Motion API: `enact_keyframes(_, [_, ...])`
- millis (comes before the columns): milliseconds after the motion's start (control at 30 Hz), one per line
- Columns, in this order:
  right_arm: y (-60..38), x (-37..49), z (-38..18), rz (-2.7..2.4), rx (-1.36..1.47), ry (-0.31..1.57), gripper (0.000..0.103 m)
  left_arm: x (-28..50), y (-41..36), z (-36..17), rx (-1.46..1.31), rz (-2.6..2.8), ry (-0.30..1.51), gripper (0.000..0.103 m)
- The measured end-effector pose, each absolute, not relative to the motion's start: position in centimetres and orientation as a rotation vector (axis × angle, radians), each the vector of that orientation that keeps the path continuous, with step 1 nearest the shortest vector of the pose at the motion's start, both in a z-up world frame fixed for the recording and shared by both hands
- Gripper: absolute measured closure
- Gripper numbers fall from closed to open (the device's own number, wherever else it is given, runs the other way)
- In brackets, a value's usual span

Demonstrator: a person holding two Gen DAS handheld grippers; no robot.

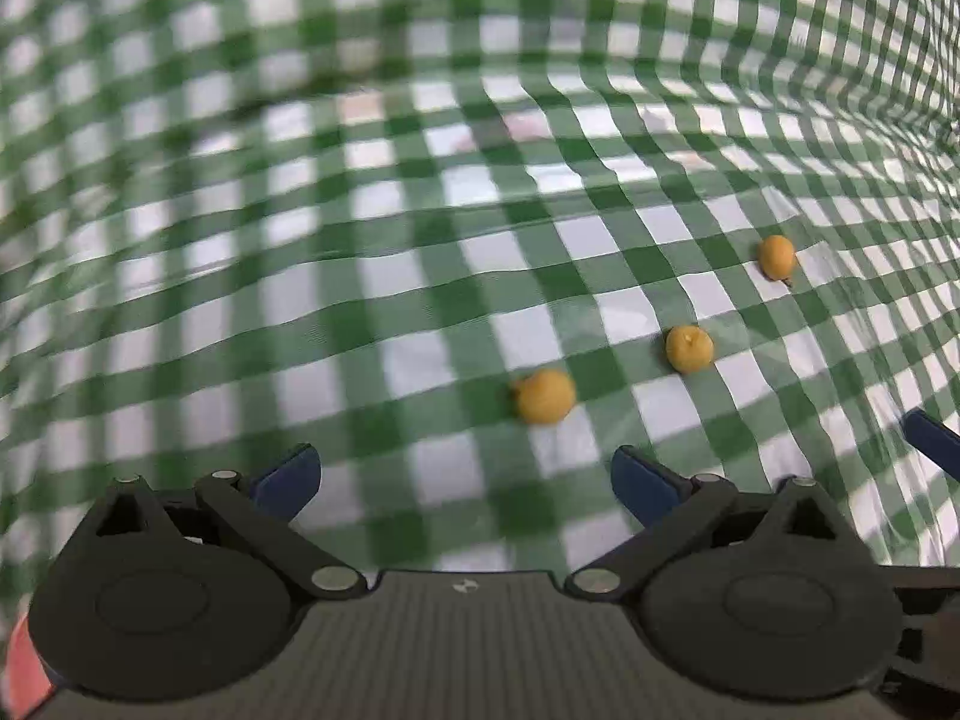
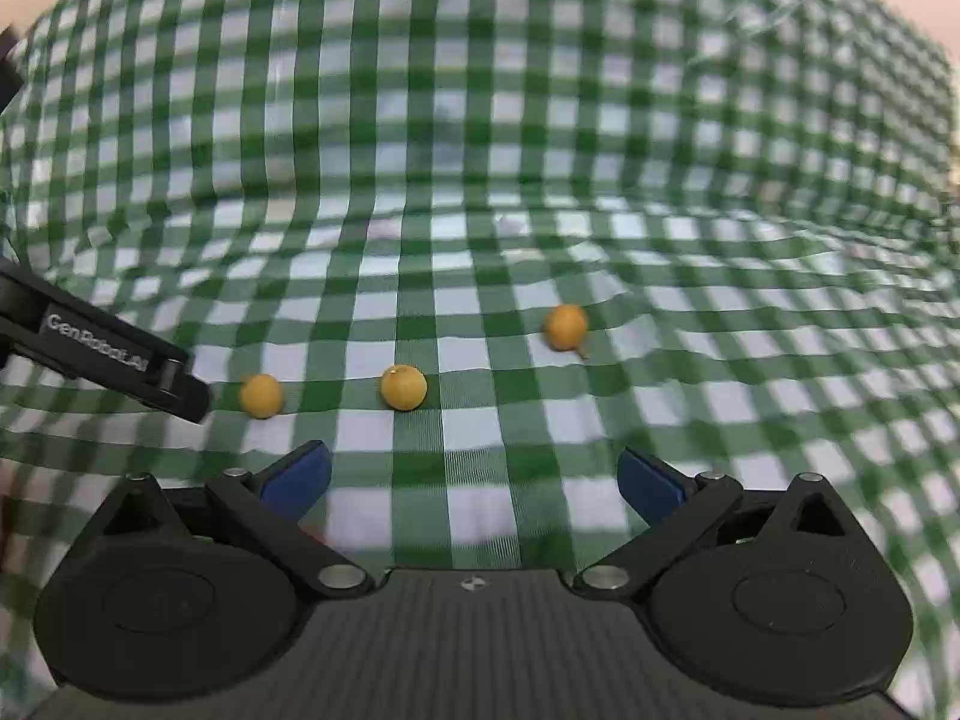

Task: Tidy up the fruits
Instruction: 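Grasp a small yellow fruit with the right tool while the left tool grasps another, then carry both held yellow fruits over the pink plate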

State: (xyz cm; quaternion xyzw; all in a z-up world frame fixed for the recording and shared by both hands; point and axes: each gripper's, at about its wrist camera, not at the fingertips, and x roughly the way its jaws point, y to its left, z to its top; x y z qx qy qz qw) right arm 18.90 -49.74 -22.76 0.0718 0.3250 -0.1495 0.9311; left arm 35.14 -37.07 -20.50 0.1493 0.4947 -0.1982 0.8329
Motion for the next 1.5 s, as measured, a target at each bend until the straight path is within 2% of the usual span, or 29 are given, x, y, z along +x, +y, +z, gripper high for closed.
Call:
enact_keyframes(233, [-51.0, 25.2, -26.7, -0.227, 0.141, 0.698, 0.002, 39.1, -38.1, -25.1, 0.334, -0.402, 1.130, 0.000])
enact_keyframes(433, [-50.7, 28.2, -28.5, -0.217, 0.109, 0.681, 0.001, 40.8, -36.5, -25.1, 0.279, -0.392, 1.141, 0.000])
enact_keyframes(467, [-50.5, 28.4, -28.5, -0.215, 0.100, 0.677, 0.005, 40.8, -36.5, -25.1, 0.282, -0.391, 1.140, 0.000])
enact_keyframes(500, [-50.3, 28.4, -28.5, -0.207, 0.097, 0.673, 0.009, 40.9, -36.5, -25.0, 0.283, -0.387, 1.142, 0.000])
enact_keyframes(567, [-49.9, 28.2, -28.2, -0.175, 0.100, 0.652, 0.039, 40.8, -36.5, -24.7, 0.271, -0.398, 1.148, 0.003])
enact_keyframes(600, [-49.6, 28.0, -28.1, -0.164, 0.087, 0.643, 0.047, 40.8, -36.9, -24.3, 0.266, -0.409, 1.140, 0.013])
enact_keyframes(633, [-49.3, 28.0, -28.0, -0.146, 0.075, 0.642, 0.063, 40.8, -36.9, -23.9, 0.267, -0.423, 1.123, 0.019])
enact_keyframes(667, [-49.1, 28.0, -27.9, -0.129, 0.069, 0.644, 0.076, 40.7, -36.9, -23.5, 0.270, -0.439, 1.106, 0.038])
enact_keyframes(700, [-49.0, 28.1, -27.8, -0.118, 0.068, 0.651, 0.076, 40.8, -36.9, -23.2, 0.269, -0.462, 1.098, 0.062])
enact_keyframes(733, [-49.0, 28.1, -27.6, -0.104, 0.080, 0.665, 0.076, 40.8, -36.7, -22.9, 0.250, -0.494, 1.109, 0.075])
enact_keyframes(833, [-48.7, 28.2, -27.0, -0.088, 0.121, 0.686, 0.076, 40.6, -35.9, -22.3, 0.204, -0.506, 1.144, 0.075])
enact_keyframes(1033, [-48.1, 25.9, -25.2, -0.158, 0.120, 0.664, 0.076, 38.0, -33.7, -19.9, 0.200, -0.496, 1.093, 0.075])
enact_keyframes(1333, [-41.4, 17.5, -19.4, -0.128, 0.186, 0.543, 0.076, 27.7, -26.9, -13.6, 0.208, -0.514, 0.972, 0.076])
enact_keyframes(1500, [-35.8, 11.8, -17.1, -0.095, 0.242, 0.571, 0.076, 21.4, -21.1, -11.3, 0.219, -0.466, 0.958, 0.076])
